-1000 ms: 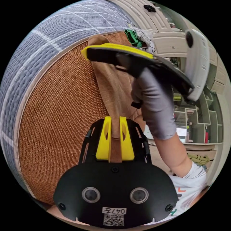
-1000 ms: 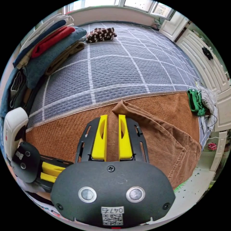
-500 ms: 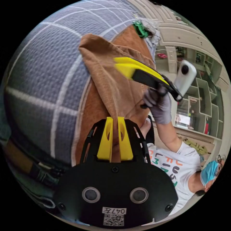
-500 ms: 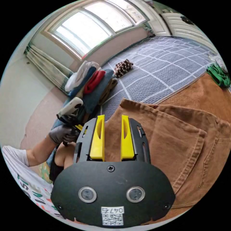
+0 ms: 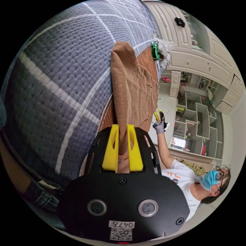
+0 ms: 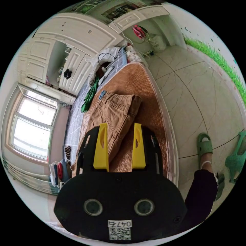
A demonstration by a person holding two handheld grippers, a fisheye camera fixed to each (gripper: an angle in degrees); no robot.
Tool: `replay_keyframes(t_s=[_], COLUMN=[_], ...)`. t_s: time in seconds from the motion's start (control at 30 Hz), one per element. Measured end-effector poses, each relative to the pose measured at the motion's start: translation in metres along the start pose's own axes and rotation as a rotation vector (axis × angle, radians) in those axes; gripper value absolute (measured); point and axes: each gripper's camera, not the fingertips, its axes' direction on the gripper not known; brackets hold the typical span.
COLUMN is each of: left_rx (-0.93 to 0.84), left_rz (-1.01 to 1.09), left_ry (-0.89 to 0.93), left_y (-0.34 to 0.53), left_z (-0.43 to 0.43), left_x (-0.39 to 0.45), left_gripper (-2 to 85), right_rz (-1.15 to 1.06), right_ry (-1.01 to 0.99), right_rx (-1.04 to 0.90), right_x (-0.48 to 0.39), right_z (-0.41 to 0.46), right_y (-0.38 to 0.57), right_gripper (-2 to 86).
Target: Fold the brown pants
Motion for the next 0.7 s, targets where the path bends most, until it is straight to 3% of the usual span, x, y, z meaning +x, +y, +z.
replay_keyframes(t_s=[0.13, 0.33, 0.47, 0.6, 0.7], left_rx=[0.050, 0.165, 0.215, 0.256, 0.264], left_rz=[-0.029, -0.048, -0.047, -0.077, -0.081], left_ry=[0.040, 0.206, 0.351, 0.497, 0.498], left_y=[0.006, 0.007, 0.006, 0.005, 0.001], left_z=[0.001, -0.008, -0.007, -0.004, -0.002], left_x=[-0.031, -0.078, -0.109, -0.150, -0.165], left_gripper=[8.5, 11.1, 15.5, 21.2, 22.8], right_rz=[0.104, -0.587, -1.025, -1.287, -1.414], right_ry=[-0.030, 0.062, 0.008, -0.048, -0.056], right_rx=[-0.001, 0.003, -0.069, -0.211, -0.382], right_x=[-0.007, -0.235, -0.380, -0.433, -0.428], right_z=[0.003, -0.002, 0.030, 0.078, 0.126], right_y=[-0.006, 0.037, 0.147, 0.280, 0.363], right_gripper=[0.2, -0.4, -0.3, -0.3, -0.3])
